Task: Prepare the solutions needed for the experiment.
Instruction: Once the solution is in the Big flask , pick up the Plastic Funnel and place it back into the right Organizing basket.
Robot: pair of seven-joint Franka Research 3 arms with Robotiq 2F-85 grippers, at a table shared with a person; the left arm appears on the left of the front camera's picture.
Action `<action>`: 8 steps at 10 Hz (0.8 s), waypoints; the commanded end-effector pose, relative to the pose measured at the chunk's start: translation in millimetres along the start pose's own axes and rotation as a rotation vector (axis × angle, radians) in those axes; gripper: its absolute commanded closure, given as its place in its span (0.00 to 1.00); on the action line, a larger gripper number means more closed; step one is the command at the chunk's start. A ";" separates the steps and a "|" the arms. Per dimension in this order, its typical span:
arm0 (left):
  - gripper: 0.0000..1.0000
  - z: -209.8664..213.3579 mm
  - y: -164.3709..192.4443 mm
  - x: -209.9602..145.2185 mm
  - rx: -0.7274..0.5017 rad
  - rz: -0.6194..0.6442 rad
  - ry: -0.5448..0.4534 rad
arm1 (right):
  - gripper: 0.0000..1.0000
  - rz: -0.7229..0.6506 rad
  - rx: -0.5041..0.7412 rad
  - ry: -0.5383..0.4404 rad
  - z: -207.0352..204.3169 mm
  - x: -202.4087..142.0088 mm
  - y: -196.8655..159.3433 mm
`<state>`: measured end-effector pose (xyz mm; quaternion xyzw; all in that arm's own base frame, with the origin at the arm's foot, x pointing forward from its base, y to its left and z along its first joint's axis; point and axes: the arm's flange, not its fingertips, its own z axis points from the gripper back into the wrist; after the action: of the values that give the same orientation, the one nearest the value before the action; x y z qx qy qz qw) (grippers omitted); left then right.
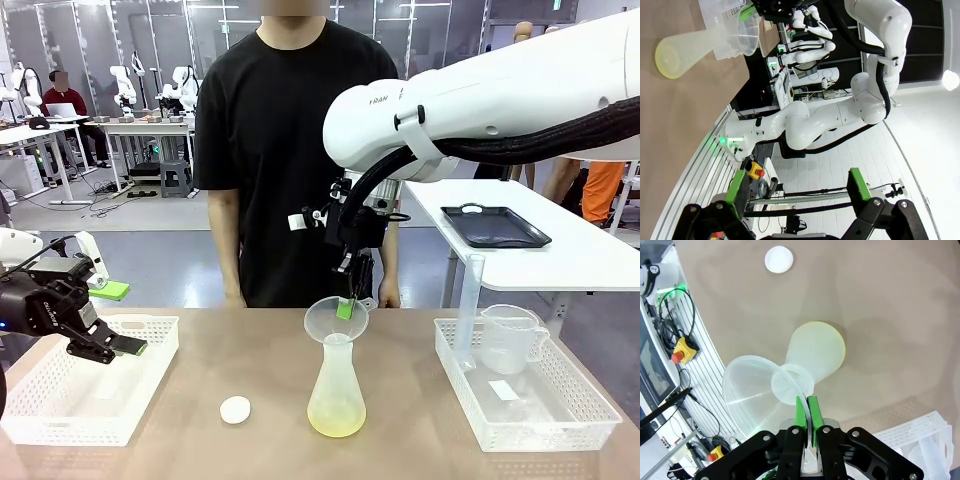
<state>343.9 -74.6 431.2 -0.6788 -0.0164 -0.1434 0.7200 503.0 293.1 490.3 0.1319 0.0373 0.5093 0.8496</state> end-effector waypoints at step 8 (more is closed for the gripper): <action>0.00 -0.6 -4.1 0.5 -0.003 -0.002 -0.002 | 1.00 0.019 -0.004 -0.097 49.5 -26.3 48.5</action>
<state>343.9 -74.6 431.2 -0.6788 -0.0163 -0.1433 0.7200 473.0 289.9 545.4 0.1436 -0.0042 0.5117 0.8470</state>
